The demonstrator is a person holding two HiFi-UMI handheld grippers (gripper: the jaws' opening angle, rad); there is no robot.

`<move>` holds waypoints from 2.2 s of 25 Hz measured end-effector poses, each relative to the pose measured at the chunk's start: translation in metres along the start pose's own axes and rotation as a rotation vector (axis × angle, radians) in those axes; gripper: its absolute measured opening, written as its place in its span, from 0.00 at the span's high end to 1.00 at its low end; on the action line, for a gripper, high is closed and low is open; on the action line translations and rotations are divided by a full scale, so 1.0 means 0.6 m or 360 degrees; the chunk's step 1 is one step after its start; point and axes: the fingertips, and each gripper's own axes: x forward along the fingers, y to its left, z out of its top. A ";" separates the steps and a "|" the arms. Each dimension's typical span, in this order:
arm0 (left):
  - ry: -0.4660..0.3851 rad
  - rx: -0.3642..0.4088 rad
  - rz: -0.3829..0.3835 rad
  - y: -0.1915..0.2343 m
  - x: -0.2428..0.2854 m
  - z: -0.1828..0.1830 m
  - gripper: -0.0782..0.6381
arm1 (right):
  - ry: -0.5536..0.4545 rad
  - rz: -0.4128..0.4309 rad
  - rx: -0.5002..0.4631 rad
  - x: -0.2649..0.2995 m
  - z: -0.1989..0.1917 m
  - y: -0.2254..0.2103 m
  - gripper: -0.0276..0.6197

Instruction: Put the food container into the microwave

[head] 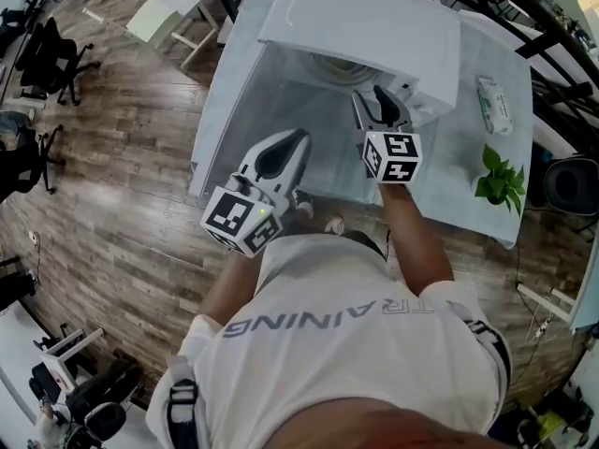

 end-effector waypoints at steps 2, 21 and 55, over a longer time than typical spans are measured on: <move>-0.0001 0.0012 -0.0009 -0.011 -0.001 -0.001 0.82 | -0.0017 0.0003 -0.0028 -0.025 0.010 0.003 0.68; -0.0075 0.0163 -0.0123 -0.134 -0.007 -0.005 0.82 | -0.0266 0.0030 -0.0131 -0.302 0.090 0.017 0.88; -0.0060 0.0198 -0.0111 -0.174 -0.090 -0.036 0.82 | -0.0328 0.0014 -0.0211 -0.405 0.086 0.074 0.92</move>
